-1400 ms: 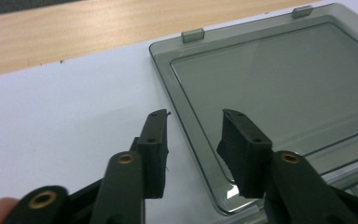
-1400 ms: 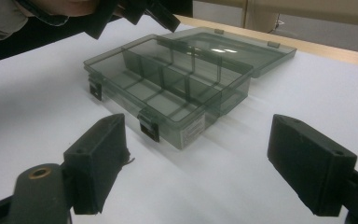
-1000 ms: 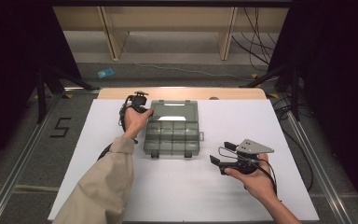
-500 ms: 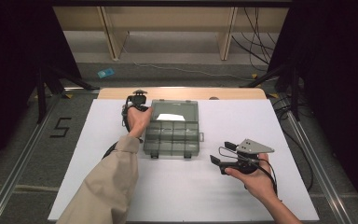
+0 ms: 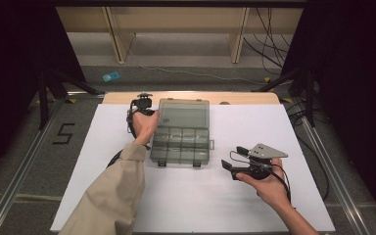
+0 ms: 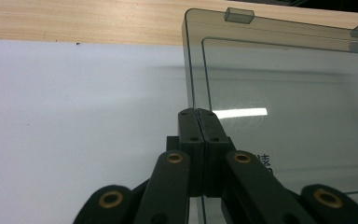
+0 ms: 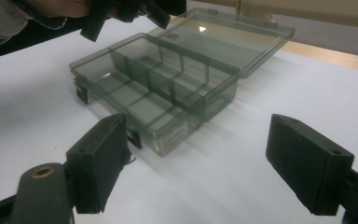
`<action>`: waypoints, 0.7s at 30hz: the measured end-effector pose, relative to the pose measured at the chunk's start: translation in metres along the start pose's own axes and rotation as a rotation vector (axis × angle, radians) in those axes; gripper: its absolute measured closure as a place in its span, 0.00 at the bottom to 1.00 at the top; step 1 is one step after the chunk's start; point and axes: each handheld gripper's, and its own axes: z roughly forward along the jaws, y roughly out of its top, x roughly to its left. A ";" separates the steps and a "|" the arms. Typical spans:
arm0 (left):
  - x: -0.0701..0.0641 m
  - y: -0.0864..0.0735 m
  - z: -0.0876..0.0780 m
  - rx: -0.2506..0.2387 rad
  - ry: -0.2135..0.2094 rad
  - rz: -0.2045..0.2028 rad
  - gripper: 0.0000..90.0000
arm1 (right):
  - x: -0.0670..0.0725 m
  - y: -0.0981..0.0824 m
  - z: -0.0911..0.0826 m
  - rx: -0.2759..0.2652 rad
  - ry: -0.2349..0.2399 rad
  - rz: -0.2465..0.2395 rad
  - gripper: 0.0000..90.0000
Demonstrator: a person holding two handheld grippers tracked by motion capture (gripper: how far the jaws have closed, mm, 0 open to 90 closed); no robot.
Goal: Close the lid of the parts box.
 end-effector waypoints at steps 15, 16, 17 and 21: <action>-0.001 0.002 -0.007 -0.011 -0.013 -0.004 1.00 | -0.011 0.018 0.013 0.002 -0.041 -0.008 0.26; -0.001 0.002 -0.007 -0.013 -0.014 -0.003 1.00 | -0.012 0.019 0.014 0.001 -0.044 -0.008 0.26; -0.001 0.002 -0.008 -0.018 -0.016 0.002 1.00 | -0.013 0.023 0.020 -0.027 -0.042 -0.007 0.26; -0.001 0.002 -0.009 -0.019 -0.018 0.005 1.00 | -0.016 0.030 0.026 -0.034 -0.059 -0.013 0.26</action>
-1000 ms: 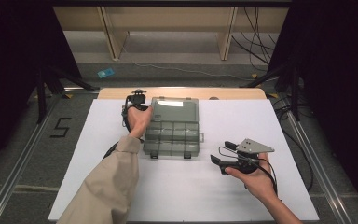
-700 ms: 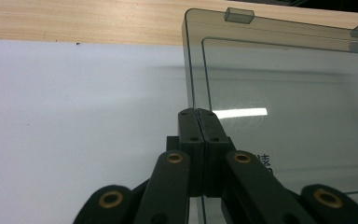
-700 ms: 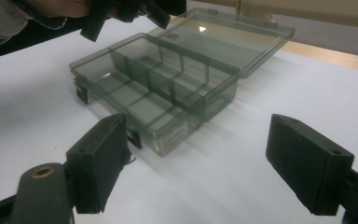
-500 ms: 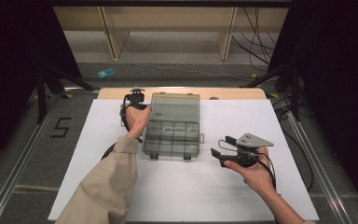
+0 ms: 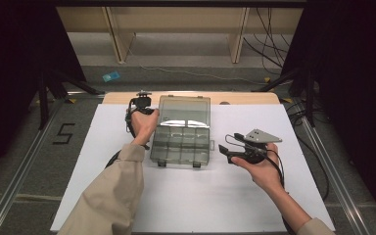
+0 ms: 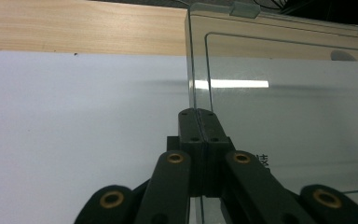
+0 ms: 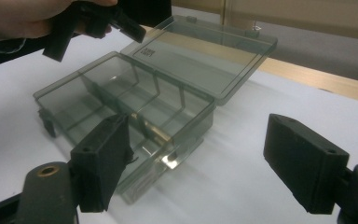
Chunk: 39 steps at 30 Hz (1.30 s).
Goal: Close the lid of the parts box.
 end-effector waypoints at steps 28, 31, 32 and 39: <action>0.005 -0.003 -0.006 -0.020 -0.022 0.002 1.00 | -0.032 0.054 0.104 0.124 -0.118 0.089 0.36; 0.005 -0.004 -0.005 -0.020 -0.024 -0.017 1.00 | -0.035 0.056 0.112 0.148 -0.134 0.100 0.39; 0.005 -0.004 -0.004 -0.037 -0.027 -0.021 1.00 | -0.036 0.056 0.115 0.145 -0.133 0.102 0.40; 0.008 -0.005 -0.006 -0.020 -0.031 -0.001 1.00 | -0.041 0.061 0.130 0.182 -0.175 0.116 0.45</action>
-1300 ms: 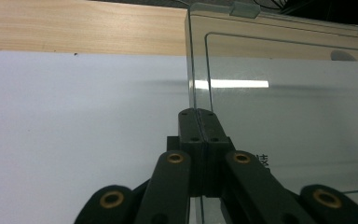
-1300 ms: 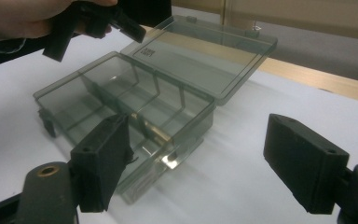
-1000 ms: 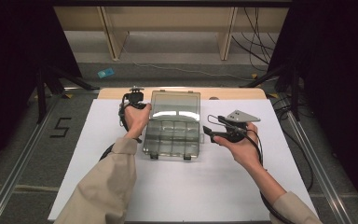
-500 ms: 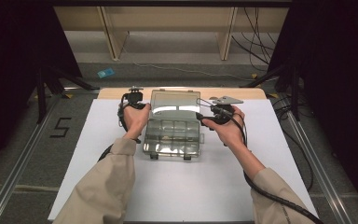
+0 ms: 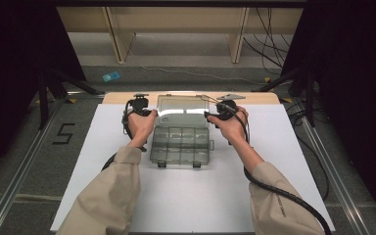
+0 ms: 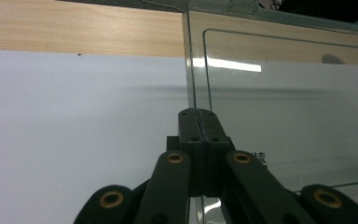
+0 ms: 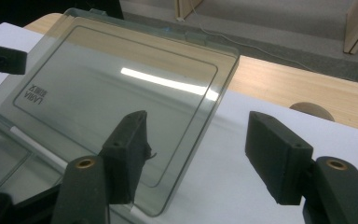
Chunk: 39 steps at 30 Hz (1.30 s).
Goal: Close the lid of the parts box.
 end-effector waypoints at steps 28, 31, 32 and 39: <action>0.002 -0.003 0.002 -0.032 -0.026 -0.045 1.00 | 0.004 0.012 0.033 0.121 -0.051 0.163 0.78; 0.004 -0.003 0.001 -0.013 -0.030 -0.026 1.00 | 0.000 0.011 0.036 0.104 -0.063 0.115 0.81; 0.002 -0.003 0.002 -0.039 -0.030 -0.057 1.00 | 0.000 0.011 0.038 0.103 -0.067 0.118 0.82; 0.003 -0.004 0.002 -0.039 -0.035 -0.047 1.00 | 0.001 0.011 0.040 0.102 -0.100 0.140 0.89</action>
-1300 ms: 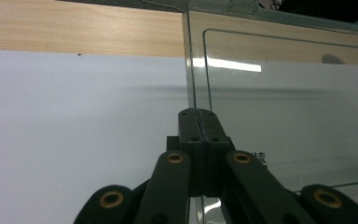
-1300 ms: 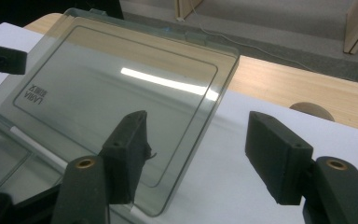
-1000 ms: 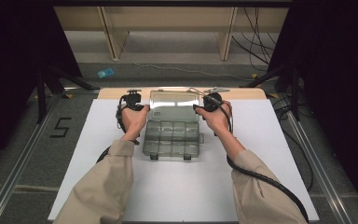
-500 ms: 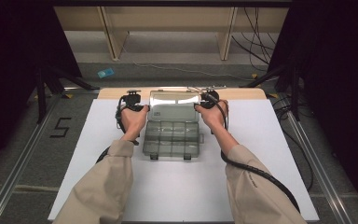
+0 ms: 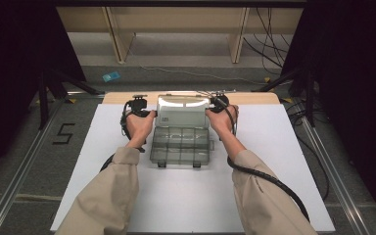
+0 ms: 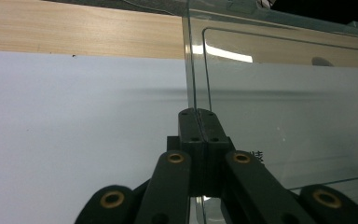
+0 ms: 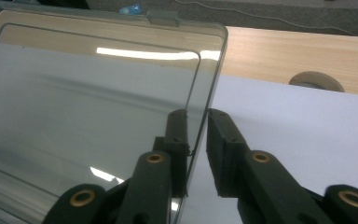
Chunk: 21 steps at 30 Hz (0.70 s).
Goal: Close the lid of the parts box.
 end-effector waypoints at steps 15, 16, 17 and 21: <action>0.003 -0.004 0.003 -0.012 -0.015 0.016 0.99 | 0.008 -0.003 -0.002 0.004 -0.047 0.102 0.98; 0.003 -0.004 0.003 -0.012 -0.015 0.016 0.99 | 0.008 -0.003 -0.002 0.004 -0.047 0.102 0.98; 0.004 -0.004 0.003 -0.014 -0.020 0.019 0.99 | 0.008 -0.003 -0.002 0.009 -0.051 0.090 0.98; 0.006 -0.005 0.003 -0.015 -0.024 0.047 0.99 | 0.012 -0.003 -0.002 -0.038 -0.064 0.097 0.99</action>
